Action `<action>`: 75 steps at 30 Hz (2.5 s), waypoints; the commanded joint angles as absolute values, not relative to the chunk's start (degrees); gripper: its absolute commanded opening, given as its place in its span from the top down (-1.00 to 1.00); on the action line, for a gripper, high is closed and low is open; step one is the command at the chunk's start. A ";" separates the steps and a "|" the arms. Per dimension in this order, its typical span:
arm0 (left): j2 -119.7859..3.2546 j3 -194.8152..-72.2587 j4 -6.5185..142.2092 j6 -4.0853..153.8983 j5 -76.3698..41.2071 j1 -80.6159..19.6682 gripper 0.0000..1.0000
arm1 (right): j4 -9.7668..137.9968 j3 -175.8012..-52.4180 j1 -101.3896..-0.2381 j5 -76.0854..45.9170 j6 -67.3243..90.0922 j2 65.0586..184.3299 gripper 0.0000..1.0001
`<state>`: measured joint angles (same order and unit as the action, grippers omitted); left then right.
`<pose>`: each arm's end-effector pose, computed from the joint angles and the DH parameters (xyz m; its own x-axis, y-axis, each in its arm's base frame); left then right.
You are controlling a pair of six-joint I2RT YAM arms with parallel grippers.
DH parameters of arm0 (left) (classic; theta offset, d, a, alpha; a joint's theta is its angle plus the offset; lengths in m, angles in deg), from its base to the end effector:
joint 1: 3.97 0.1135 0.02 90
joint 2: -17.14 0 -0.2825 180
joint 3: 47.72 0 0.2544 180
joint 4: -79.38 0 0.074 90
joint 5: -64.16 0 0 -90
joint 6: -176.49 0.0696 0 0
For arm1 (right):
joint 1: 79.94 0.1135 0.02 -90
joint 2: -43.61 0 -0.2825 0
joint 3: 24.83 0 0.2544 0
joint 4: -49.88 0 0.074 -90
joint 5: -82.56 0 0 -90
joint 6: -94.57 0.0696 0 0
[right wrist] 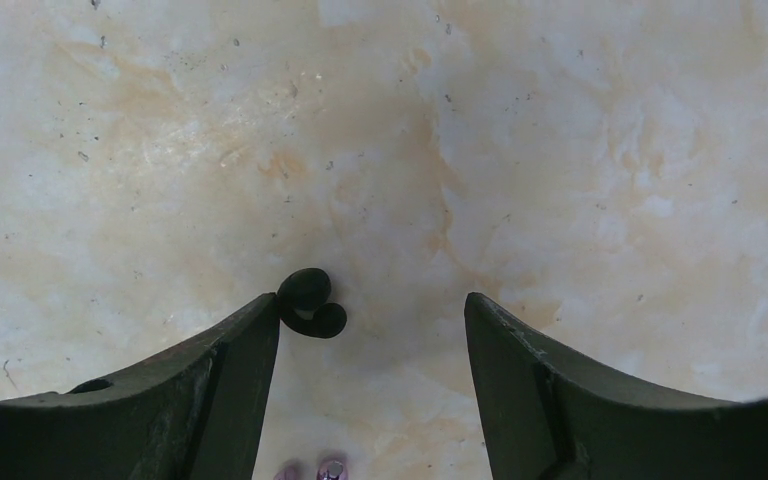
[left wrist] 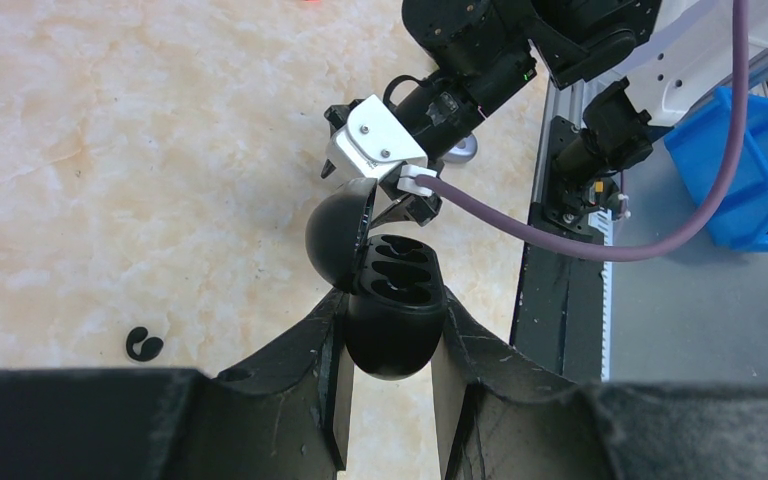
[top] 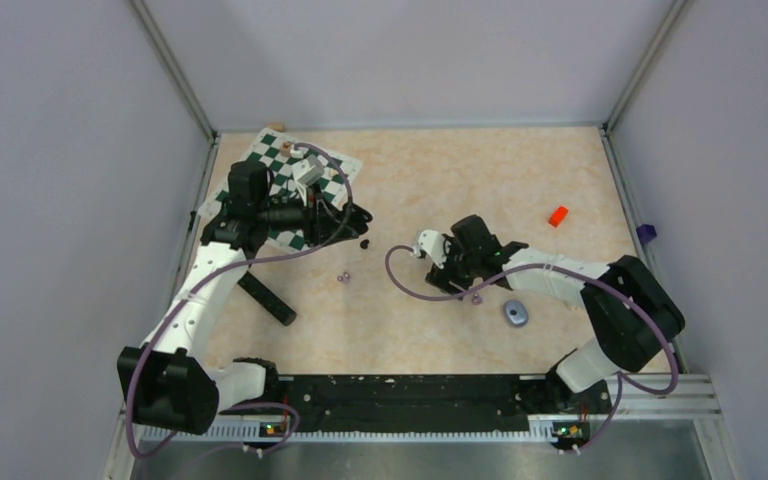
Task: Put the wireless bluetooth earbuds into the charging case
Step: Pick up the right earbud from the center of the board.
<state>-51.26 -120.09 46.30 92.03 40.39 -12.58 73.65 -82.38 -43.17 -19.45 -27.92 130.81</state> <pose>0.2465 -0.1017 0.3441 -0.3966 0.0994 -0.9126 0.8934 0.2705 -0.3588 0.2412 0.1983 0.1557 -0.1747 -0.7865 -0.5924 -0.9232 0.3401 -0.1792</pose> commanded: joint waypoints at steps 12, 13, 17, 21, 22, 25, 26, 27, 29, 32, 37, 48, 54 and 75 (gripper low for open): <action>-50.83 -119.47 50.24 90.76 42.25 -12.15 1.00 | 66.91 -82.77 -42.22 -9.84 -26.96 131.26 -0.35; -50.96 -119.46 50.30 90.71 42.14 -12.15 1.00 | 66.24 -82.77 -42.23 -8.93 -26.68 131.12 -0.35; -51.27 -119.38 50.77 90.41 41.97 -12.15 1.00 | 64.08 -83.25 -42.23 -4.39 -24.86 131.12 -0.34; -51.58 -119.29 50.97 90.35 41.46 -12.13 1.00 | 61.28 -84.18 -42.24 -0.14 -23.46 132.12 -0.33; -51.52 -119.29 50.96 90.23 41.48 -12.15 1.00 | 61.11 -84.49 -42.24 0.59 -23.00 132.31 -0.33; -51.52 -119.29 51.06 90.24 41.29 -12.15 1.00 | 61.85 -85.24 -42.24 0.42 -22.42 132.27 -0.33; -51.52 -119.29 51.07 90.19 41.19 -12.15 1.00 | 62.42 -85.45 -42.19 0.09 -22.40 132.12 -0.33; -51.45 -119.24 51.08 90.22 41.03 -12.15 1.00 | 63.17 -85.68 -42.23 -0.38 -22.40 131.81 -0.33; -51.44 -119.20 51.15 90.20 41.00 -12.15 1.00 | 63.43 -85.72 -42.24 -1.00 -22.87 130.76 -0.32; -51.50 -119.11 51.26 90.06 40.97 -12.12 1.00 | 65.41 -85.10 -42.31 -2.86 -24.29 128.21 -0.32; -51.67 -119.11 51.49 89.66 41.02 -12.07 1.00 | 65.51 -84.01 -42.66 -4.47 -25.46 124.98 -0.31; -51.59 -119.11 51.86 89.12 41.25 -12.06 1.00 | 62.48 -85.05 -43.11 6.24 -26.09 131.79 -0.31; -51.58 -119.00 52.09 88.82 41.47 -12.06 1.00 | 65.39 -85.94 -43.11 4.89 -26.35 134.81 -0.32; -51.32 -118.85 52.34 88.60 41.35 -11.97 1.00 | 72.02 -89.54 -42.67 -6.31 -20.69 136.40 -0.32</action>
